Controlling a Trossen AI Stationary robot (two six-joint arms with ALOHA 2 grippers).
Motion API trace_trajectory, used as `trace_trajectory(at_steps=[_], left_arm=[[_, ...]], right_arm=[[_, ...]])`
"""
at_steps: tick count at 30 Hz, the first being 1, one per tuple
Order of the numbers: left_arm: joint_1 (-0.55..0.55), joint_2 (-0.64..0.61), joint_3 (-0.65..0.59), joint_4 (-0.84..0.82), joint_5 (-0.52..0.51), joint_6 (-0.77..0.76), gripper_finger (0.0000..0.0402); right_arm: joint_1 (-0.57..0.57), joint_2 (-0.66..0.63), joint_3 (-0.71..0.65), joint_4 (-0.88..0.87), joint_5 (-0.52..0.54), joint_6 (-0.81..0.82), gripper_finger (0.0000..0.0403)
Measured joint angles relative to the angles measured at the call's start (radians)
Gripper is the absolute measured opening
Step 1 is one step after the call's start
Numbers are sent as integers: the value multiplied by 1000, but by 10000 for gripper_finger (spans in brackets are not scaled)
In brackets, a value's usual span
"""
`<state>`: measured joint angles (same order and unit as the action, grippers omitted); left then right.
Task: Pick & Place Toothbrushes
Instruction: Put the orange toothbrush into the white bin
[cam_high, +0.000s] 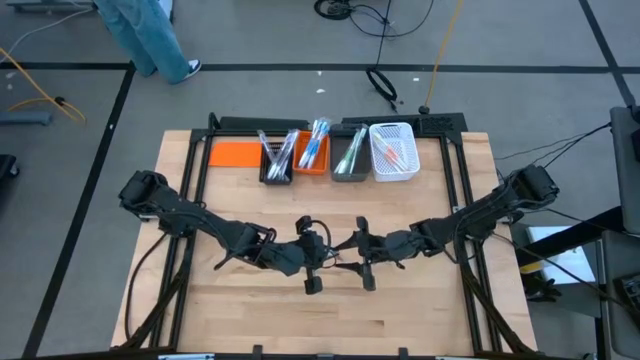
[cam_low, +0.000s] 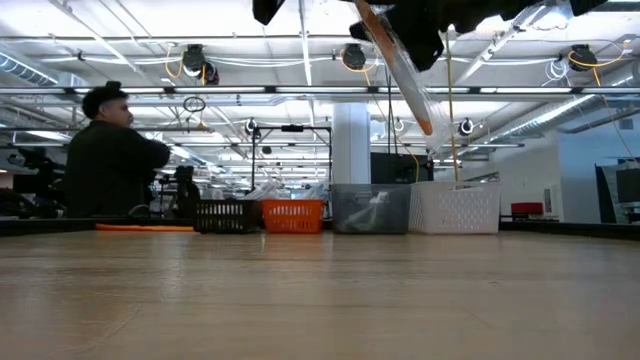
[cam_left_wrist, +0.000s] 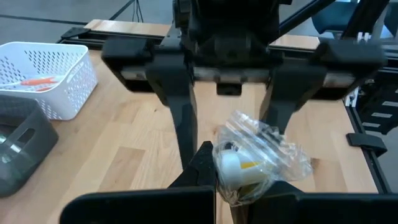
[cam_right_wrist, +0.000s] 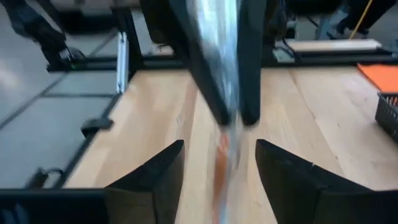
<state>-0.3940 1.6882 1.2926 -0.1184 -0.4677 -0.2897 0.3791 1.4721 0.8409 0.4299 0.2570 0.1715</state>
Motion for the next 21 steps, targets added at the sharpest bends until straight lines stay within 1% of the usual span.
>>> trace_trajectory(at_steps=[2, 5, 8, 11, 12, 16, 21], left_arm=[[1, 0, 0, 0, 0, 0, 3], [2, 0, 0, -2, 0, 0, 5], [2, 0, 0, -6, 0, -1, 2], [2, 0, 0, -5, -1, 0, 9], [2, 0, 0, -5, -3, 1, 14], [2, 0, 0, -4, -2, 0, 24], [2, 0, 0, -4, -3, 0, 12]], right_arm=[[-5, 7, -2, -3, -5, 0, 180], [-14, 3, -1, 19, -48, 0, 145], [-16, 4, -1, 13, -52, -1, 93], [-16, 5, -1, 23, -47, -19, 29], [-16, 5, -1, 29, -44, -29, 19], [-16, 5, -1, 34, -43, -30, 17], [-16, 5, -1, 34, -41, -46, 16]])
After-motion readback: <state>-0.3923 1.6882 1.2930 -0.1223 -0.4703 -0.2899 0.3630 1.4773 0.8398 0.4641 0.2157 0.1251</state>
